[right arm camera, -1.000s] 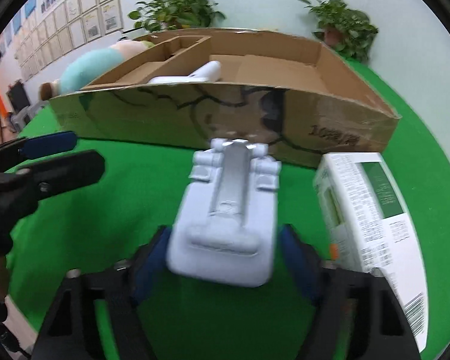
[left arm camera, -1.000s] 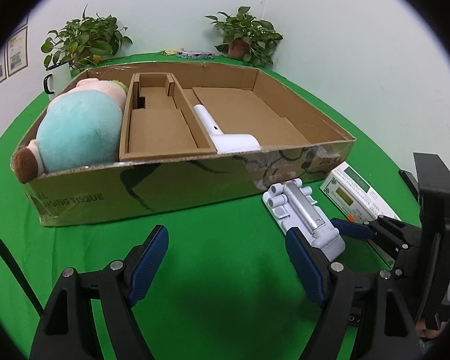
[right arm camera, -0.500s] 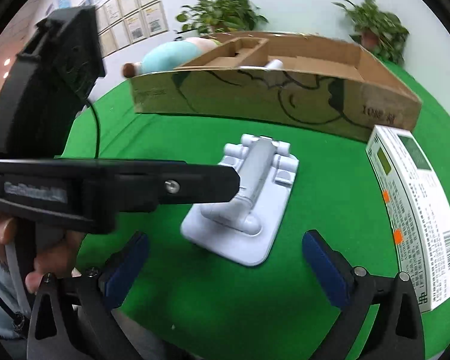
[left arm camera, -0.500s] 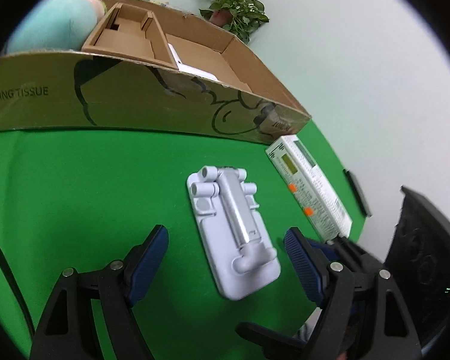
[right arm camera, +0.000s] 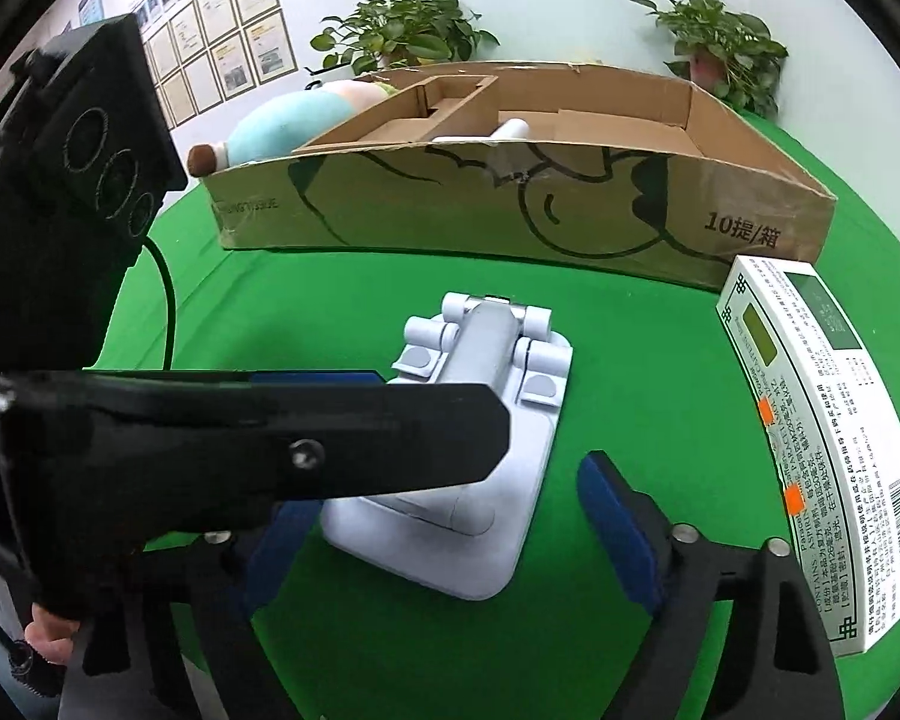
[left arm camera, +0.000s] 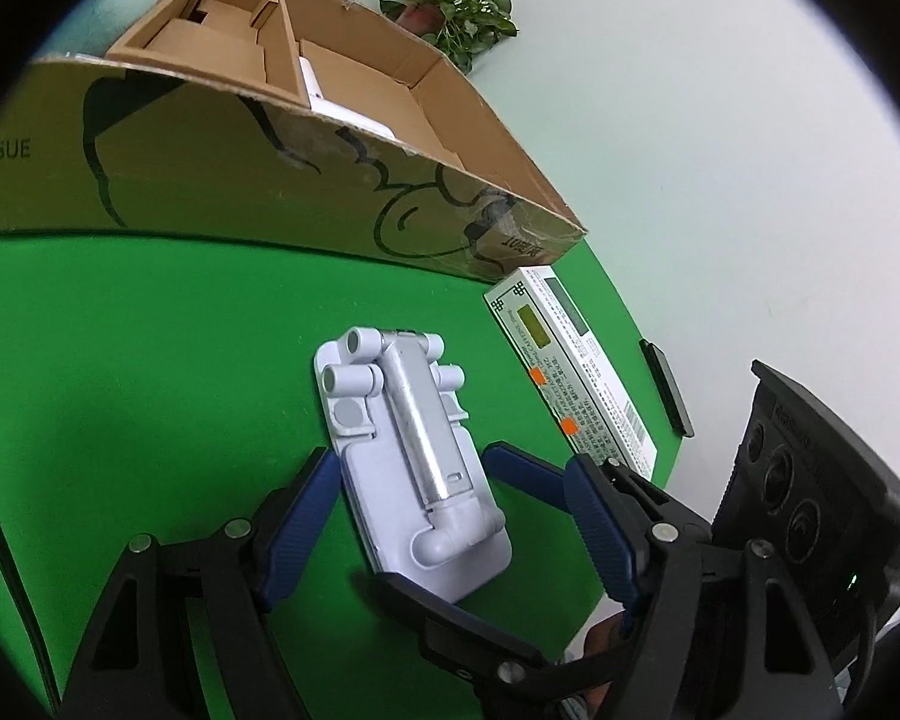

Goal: Organize objects
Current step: 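Close the left gripper on the white phone stand and lift it, then carry the phone stand with the left gripper and lower it into the box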

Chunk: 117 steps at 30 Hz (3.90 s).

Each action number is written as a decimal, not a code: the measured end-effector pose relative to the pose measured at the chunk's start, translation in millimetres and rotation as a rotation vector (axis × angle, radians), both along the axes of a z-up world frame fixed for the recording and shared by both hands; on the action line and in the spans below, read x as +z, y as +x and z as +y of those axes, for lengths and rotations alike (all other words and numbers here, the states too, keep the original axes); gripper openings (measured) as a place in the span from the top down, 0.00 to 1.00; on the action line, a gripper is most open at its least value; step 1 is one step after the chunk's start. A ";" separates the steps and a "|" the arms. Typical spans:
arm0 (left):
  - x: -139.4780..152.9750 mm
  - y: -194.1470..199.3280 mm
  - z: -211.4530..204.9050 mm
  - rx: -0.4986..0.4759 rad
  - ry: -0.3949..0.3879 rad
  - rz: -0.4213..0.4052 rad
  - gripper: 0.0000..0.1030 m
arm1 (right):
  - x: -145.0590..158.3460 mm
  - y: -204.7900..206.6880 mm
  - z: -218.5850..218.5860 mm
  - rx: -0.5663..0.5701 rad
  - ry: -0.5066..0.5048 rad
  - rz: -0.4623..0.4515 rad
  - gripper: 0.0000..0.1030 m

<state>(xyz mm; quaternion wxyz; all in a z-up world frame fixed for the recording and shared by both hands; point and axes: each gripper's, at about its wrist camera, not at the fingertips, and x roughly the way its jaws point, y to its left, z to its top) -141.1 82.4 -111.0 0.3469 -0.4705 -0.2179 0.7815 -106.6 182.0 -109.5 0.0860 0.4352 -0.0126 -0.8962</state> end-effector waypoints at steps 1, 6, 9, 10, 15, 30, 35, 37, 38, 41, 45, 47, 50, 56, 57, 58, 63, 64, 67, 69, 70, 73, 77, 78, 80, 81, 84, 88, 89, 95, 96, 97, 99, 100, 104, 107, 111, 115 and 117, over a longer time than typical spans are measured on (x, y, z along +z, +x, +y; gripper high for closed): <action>-0.9 1.0 0.6 0.000 0.008 -0.007 0.28 | -0.4 0.2 -2.4 -0.007 0.021 0.000 0.23; -5.0 8.7 0.1 0.015 0.023 -0.017 0.40 | -0.9 6.2 -8.3 -0.020 0.087 -0.002 0.30; -5.5 11.2 2.6 0.013 0.024 -0.025 0.40 | -0.3 10.5 -6.3 -0.015 0.087 -0.007 0.32; -5.7 12.0 3.5 0.012 0.025 -0.029 0.40 | -0.1 12.0 -5.4 -0.017 0.085 -0.009 0.32; -6.9 12.2 4.4 0.023 0.034 -0.050 0.42 | 3.1 14.1 1.1 -0.054 0.030 -0.042 0.34; -10.9 18.9 -4.1 0.032 0.052 -0.104 0.70 | 9.9 20.7 15.0 -0.054 -0.163 -0.135 0.35; -6.6 22.3 -5.1 0.029 0.025 -0.082 0.70 | 9.5 21.8 13.5 -0.050 -0.186 -0.130 0.35; -6.4 23.5 -6.3 0.031 0.023 -0.078 0.70 | 9.5 22.4 11.8 -0.047 -0.186 -0.127 0.35; -6.0 24.3 -6.7 0.032 0.021 -0.074 0.70 | 9.5 22.3 11.3 -0.046 -0.188 -0.127 0.35; -4.9 25.8 -7.9 0.036 0.019 -0.067 0.70 | 10.6 21.6 9.6 -0.043 -0.188 -0.126 0.35; -3.9 24.7 -2.7 0.042 0.019 -0.057 0.70 | 14.3 21.7 8.5 -0.038 -0.188 -0.119 0.35; -1.4 25.2 -2.6 0.044 0.016 -0.048 0.70 | 16.5 21.4 7.6 -0.034 -0.189 -0.116 0.35; 1.9 25.5 -2.5 0.050 0.014 -0.039 0.70 | 20.4 21.1 6.2 -0.028 -0.189 -0.107 0.35; 12.7 25.6 -2.2 0.059 0.009 -0.024 0.70 | 28.8 18.7 5.4 -0.014 -0.185 -0.091 0.35; 15.1 25.0 -1.8 0.060 0.008 -0.020 0.70 | 31.9 17.6 5.5 -0.012 -0.184 -0.086 0.35; 17.0 23.8 0.5 0.060 0.006 -0.014 0.70 | 34.4 17.0 5.9 -0.008 -0.184 -0.083 0.35; 33.5 16.5 4.8 0.055 -0.003 0.019 0.70 | 50.6 11.9 9.0 -0.011 -0.185 -0.054 0.36; 35.2 12.6 1.8 0.054 -0.003 0.021 0.70 | 53.4 10.9 9.6 -0.011 -0.185 -0.050 0.36; 40.6 3.1 -3.0 0.057 -0.004 0.032 0.70 | 61.8 5.7 10.2 -0.010 -0.184 -0.038 0.36; 46.2 0.7 -4.0 0.061 -0.006 0.037 0.70 | 67.5 1.3 11.8 -0.010 -0.185 -0.031 0.36; 48.7 -1.7 -3.6 0.063 -0.008 0.039 0.70 | 69.6 -0.4 12.7 -0.009 -0.186 -0.029 0.36; 57.7 -3.5 -3.5 0.064 -0.015 0.044 0.70 | 76.4 -7.1 16.4 -0.007 -0.192 -0.024 0.36; 70.8 -7.9 -3.7 0.061 -0.025 0.055 0.70 | 85.8 -13.6 21.6 -0.010 -0.192 -0.010 0.36; 72.9 -9.5 -2.5 0.060 -0.025 0.056 0.70 | 88.7 -16.1 24.0 -0.012 -0.191 -0.006 0.36; 77.5 -14.9 0.9 0.057 -0.026 0.056 0.70 | 92.1 -20.5 27.8 -0.015 -0.193 -0.004 0.36; 79.9 -17.8 4.1 0.056 -0.027 0.058 0.70 | 94.2 -22.8 30.4 -0.018 -0.194 -0.003 0.36; 86.9 -23.7 8.5 0.055 -0.029 0.060 0.70 | 101.3 -31.0 36.3 -0.025 -0.191 0.003 0.36; 97.8 -30.9 10.0 0.052 -0.027 0.067 0.70 | 111.7 -40.6 41.4 -0.031 -0.188 0.017 0.36; 100.6 -33.5 10.5 0.052 -0.028 0.070 0.70 | 114.0 -43.3 41.9 -0.030 -0.186 0.021 0.36; 120.7 -58.0 13.4 0.053 -0.026 0.092 0.70 | 134.3 -65.8 46.1 -0.028 -0.175 0.055 0.36; 124.7 -62.0 14.0 0.051 -0.030 0.100 0.70 | 138.3 -70.2 47.3 -0.029 -0.174 0.061 0.36; 128.7 -66.6 15.0 0.049 -0.033 0.105 0.70 | 141.4 -74.2 47.9 -0.030 -0.173 0.067 0.36; 135.0 -75.3 17.4 0.047 -0.041 0.114 0.70 | 147.7 -83.3 51.1 -0.033 -0.176 0.075 0.37; 137.8 -79.2 18.6 0.047 -0.047 0.118 0.70 | 150.0 -87.5 51.7 -0.035 -0.173 0.079 0.37; 148.6 -98.6 23.9 0.047 -0.065 0.128 0.81 | 157.4 -105.1 52.9 -0.036 -0.153 0.091 0.49; 149.1 -114.3 28.9 0.046 -0.088 0.120 0.84 | 158.2 -121.2 53.1 -0.059 -0.126 0.086 0.54; 138.6 -128.8 32.5 0.051 -0.110 0.095 0.84 | 145.1 -142.4 61.4 -0.067 -0.148 0.053 0.56; 126.5 -141.6 33.9 0.059 -0.106 0.067 0.85 | 132.8 -156.8 68.5 -0.064 -0.147 0.029 0.57; 121.3 -147.5 34.5 0.064 -0.103 0.054 0.85 | 126.6 -163.8 70.1 -0.060 -0.143 0.014 0.57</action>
